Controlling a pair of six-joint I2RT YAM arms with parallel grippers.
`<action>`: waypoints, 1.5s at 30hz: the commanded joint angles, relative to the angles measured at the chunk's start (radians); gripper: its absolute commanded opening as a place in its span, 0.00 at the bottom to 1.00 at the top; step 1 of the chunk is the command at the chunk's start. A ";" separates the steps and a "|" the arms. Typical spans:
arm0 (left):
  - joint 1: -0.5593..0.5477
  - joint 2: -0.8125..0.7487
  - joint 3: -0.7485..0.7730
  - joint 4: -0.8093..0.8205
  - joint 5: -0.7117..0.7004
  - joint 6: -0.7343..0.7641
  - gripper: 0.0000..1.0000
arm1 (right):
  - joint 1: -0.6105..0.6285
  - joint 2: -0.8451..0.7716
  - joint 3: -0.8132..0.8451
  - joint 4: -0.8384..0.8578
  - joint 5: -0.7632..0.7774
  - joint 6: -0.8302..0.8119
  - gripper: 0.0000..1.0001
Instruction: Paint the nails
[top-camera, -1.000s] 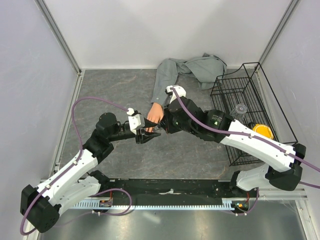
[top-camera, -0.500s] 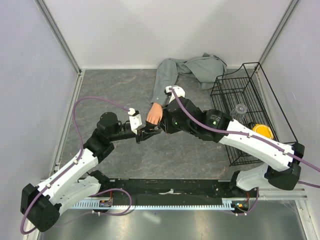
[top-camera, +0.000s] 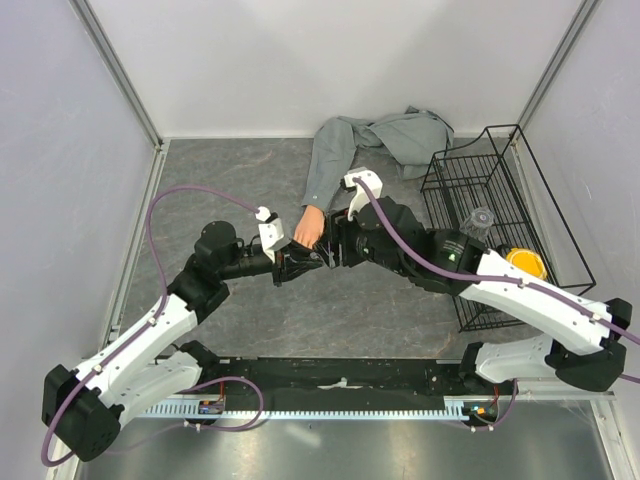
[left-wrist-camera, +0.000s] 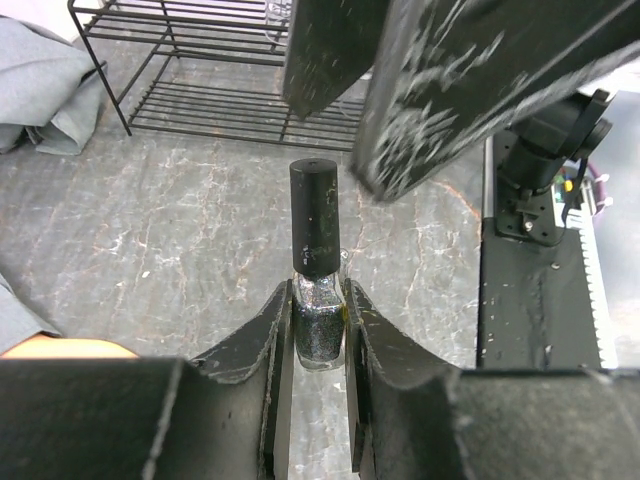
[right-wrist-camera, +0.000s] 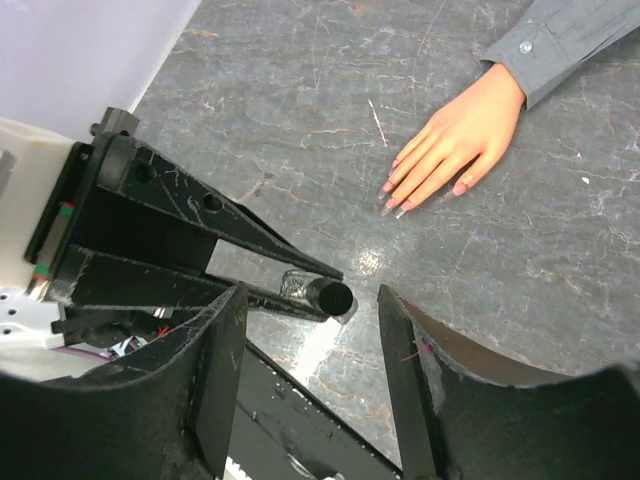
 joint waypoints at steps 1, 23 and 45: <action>-0.002 -0.012 0.028 0.060 -0.017 -0.068 0.02 | 0.004 0.034 0.015 0.053 0.011 -0.017 0.59; -0.001 -0.058 -0.003 0.119 0.026 -0.100 0.02 | 0.003 0.016 -0.051 0.106 0.006 -0.016 0.14; 0.002 -0.012 0.042 0.048 0.021 -0.112 0.40 | 0.006 0.065 0.047 0.036 -0.042 -0.077 0.00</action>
